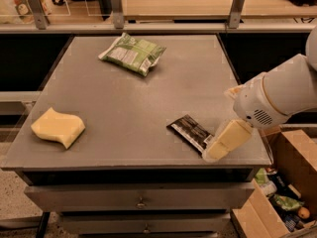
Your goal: Move rxbar chocolate near green jalapeno chip bag
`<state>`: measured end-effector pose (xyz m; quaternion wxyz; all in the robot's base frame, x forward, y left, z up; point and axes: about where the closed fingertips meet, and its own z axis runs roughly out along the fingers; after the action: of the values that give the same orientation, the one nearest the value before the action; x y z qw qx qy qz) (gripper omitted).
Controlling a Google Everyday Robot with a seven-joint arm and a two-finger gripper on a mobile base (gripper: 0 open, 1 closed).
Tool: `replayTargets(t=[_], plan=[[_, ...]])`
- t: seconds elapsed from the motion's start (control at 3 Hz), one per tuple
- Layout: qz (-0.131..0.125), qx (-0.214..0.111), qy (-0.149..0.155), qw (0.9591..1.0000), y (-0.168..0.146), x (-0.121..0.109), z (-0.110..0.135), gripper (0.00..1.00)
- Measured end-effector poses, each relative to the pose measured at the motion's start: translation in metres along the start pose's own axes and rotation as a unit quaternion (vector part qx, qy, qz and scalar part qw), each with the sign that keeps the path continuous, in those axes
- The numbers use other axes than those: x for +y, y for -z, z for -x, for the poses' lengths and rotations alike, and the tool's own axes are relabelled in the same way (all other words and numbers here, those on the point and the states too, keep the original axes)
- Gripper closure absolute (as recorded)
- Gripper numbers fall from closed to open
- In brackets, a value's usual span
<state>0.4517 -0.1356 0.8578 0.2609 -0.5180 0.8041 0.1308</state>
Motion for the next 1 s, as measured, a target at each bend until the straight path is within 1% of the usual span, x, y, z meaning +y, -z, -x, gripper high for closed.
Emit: replayTargets(t=[0.33,0.67,1.0], plan=[[-0.014,-0.008,0.001,0.9999,-0.013,0.005,0.001,0.00],[-0.014,-0.009,-0.005,0.9998,-0.033,0.006,-0.001,0.00],[-0.011,-0.010,-0.017,0.9997,-0.047,0.007,-0.006,0.16]])
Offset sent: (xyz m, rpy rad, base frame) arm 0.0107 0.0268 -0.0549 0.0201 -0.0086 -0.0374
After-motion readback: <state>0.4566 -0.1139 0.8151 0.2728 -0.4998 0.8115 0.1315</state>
